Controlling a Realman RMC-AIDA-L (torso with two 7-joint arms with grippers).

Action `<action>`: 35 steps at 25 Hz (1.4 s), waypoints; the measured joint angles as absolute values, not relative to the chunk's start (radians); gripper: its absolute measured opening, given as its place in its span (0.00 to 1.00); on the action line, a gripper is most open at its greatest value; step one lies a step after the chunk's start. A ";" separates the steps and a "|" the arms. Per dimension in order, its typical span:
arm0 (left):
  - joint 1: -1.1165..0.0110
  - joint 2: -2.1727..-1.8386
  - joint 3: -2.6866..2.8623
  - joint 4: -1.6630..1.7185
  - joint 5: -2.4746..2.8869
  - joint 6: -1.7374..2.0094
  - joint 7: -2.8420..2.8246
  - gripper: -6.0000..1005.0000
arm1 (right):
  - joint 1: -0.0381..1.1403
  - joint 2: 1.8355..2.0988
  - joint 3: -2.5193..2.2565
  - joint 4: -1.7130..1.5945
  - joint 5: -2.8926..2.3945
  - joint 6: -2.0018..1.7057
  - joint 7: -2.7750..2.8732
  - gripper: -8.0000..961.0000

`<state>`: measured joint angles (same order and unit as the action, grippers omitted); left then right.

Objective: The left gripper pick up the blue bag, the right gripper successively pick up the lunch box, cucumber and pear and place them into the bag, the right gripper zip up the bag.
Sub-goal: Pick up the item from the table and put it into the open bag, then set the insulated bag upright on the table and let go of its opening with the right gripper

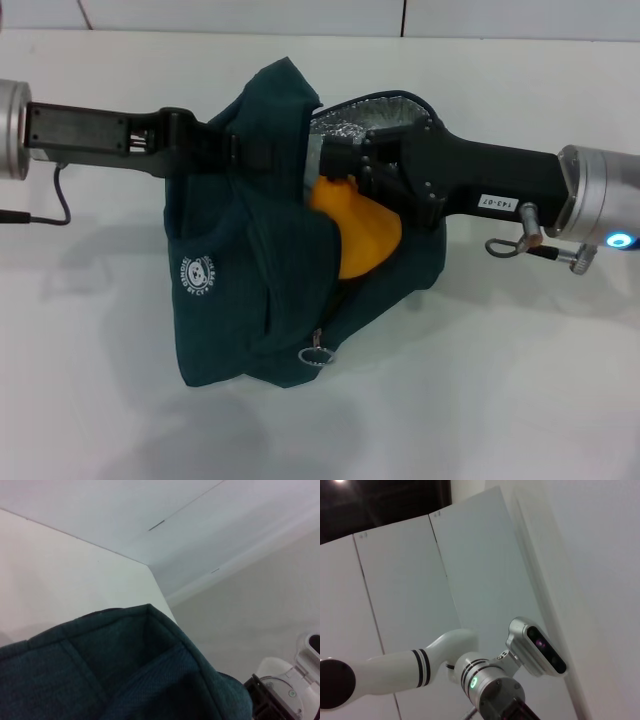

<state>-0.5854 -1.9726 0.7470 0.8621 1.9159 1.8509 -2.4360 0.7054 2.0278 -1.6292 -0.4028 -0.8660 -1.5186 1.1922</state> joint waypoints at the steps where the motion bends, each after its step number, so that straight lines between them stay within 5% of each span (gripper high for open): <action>1: -0.584 -1.973 0.747 0.862 1.916 1.851 -2.436 0.04 | 0.705 2.028 -1.633 -0.404 -0.863 -1.518 1.199 0.11; 12: -0.579 -1.970 0.744 0.862 1.916 1.852 -2.436 0.04 | 0.615 2.026 -1.629 -0.440 -0.795 -1.531 1.235 0.13; 18: -0.577 -1.970 0.741 0.862 1.916 1.855 -2.438 0.04 | 0.530 2.016 -1.628 -0.442 -0.721 -1.570 1.236 0.35; 20: -0.577 -1.970 0.741 0.862 1.913 1.856 -2.438 0.04 | 0.481 2.012 -1.627 -0.440 -0.674 -1.586 1.244 0.57; 26: -0.577 -1.970 0.739 0.862 1.902 1.858 -2.437 0.04 | 0.368 1.990 -1.585 -0.347 -0.604 -1.596 1.411 0.57; 35: -0.583 -1.979 0.742 0.862 1.904 1.853 -2.436 0.04 | 0.386 1.996 -1.570 -0.212 -0.627 -1.560 1.574 0.58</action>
